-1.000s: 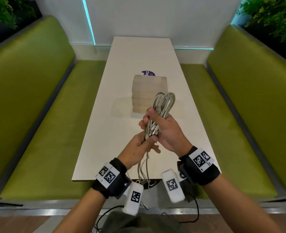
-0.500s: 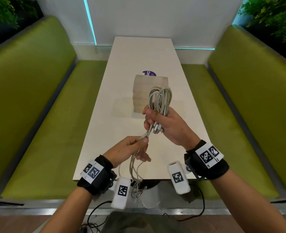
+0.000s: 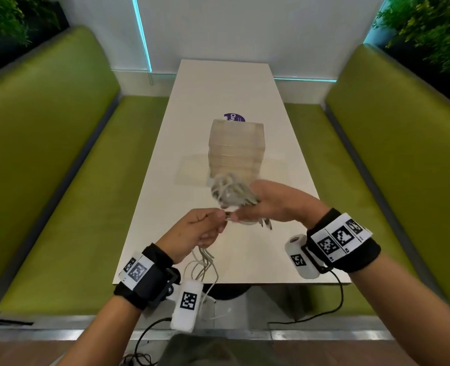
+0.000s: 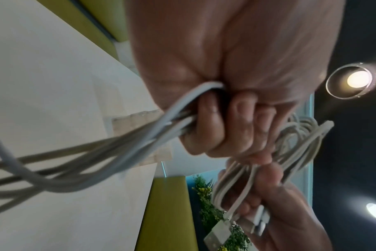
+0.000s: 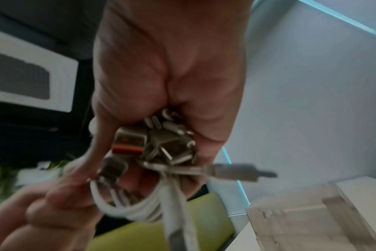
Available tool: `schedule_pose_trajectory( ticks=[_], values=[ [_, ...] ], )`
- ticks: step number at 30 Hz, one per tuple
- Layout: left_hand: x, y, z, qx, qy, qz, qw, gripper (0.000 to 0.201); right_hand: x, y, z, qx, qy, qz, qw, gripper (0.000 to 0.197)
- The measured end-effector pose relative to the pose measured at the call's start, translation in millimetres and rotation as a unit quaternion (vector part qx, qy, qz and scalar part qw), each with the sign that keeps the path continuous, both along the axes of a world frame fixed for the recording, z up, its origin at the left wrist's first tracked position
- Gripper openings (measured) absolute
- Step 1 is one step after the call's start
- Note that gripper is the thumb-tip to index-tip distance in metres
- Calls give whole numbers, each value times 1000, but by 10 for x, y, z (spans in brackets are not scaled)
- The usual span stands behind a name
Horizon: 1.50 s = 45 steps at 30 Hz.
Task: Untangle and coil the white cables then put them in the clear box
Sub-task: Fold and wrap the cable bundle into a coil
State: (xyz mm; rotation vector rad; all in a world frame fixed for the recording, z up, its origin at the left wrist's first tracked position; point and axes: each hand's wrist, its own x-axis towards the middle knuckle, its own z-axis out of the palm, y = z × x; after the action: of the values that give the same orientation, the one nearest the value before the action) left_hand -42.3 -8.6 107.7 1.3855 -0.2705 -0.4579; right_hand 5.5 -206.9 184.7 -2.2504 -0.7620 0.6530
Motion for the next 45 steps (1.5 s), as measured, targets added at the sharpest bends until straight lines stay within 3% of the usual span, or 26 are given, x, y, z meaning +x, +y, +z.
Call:
schedule_pose_trajectory(
  ticks=[4, 7, 9, 13, 15, 18, 21, 23, 26, 27, 30, 32, 35, 38, 45],
  values=[
    [-15, -47, 47, -24, 29, -48, 998, 24, 20, 19, 68, -91, 11, 58, 994, 11],
    [1, -29, 47, -72, 62, -90, 991, 53, 31, 7, 82, -133, -1, 89, 987, 4],
    [19, 22, 41, -98, 87, -118, 984, 76, 28, 13, 74, -163, -61, 103, 979, 7],
    [130, 67, 45, -41, 154, -163, 974, 123, -18, 100, 15, -243, -201, 160, 936, 9],
    [146, -6, 64, 39, 145, -179, 972, 115, -73, 185, -59, -282, -232, 189, 912, 12],
    [104, -157, 120, 178, 89, -171, 965, 67, -108, 262, -118, -317, -265, 212, 886, 21],
    [97, -210, 143, 232, 70, -139, 960, 25, -71, 239, -131, -315, -280, 218, 880, 22],
    [110, -196, 149, 259, 57, -150, 952, 22, -82, 216, -153, -319, -291, 226, 874, 23],
    [109, -173, 114, 287, 44, -177, 941, 34, -102, 223, -232, -335, -335, 240, 847, 30],
    [109, -165, 108, 286, 35, -174, 942, 34, -98, 232, -234, -338, -317, 238, 854, 32],
    [135, -136, 107, 280, 8, -152, 948, 24, -65, 230, -216, -289, -148, 171, 930, 31],
    [151, -107, 106, 283, 7, -147, 948, 26, -64, 217, -240, -245, -78, 135, 957, 31],
    [150, -72, 76, 286, 0, -153, 946, 36, -93, 197, -320, -210, -32, 118, 970, 25],
    [145, -67, 61, 287, -10, -167, 943, 33, -118, 163, -359, -171, 7, 101, 980, 22],
    [145, -81, 48, 270, -18, -196, 943, 42, -129, 117, -343, -132, 61, 96, 985, 13]
  ],
)
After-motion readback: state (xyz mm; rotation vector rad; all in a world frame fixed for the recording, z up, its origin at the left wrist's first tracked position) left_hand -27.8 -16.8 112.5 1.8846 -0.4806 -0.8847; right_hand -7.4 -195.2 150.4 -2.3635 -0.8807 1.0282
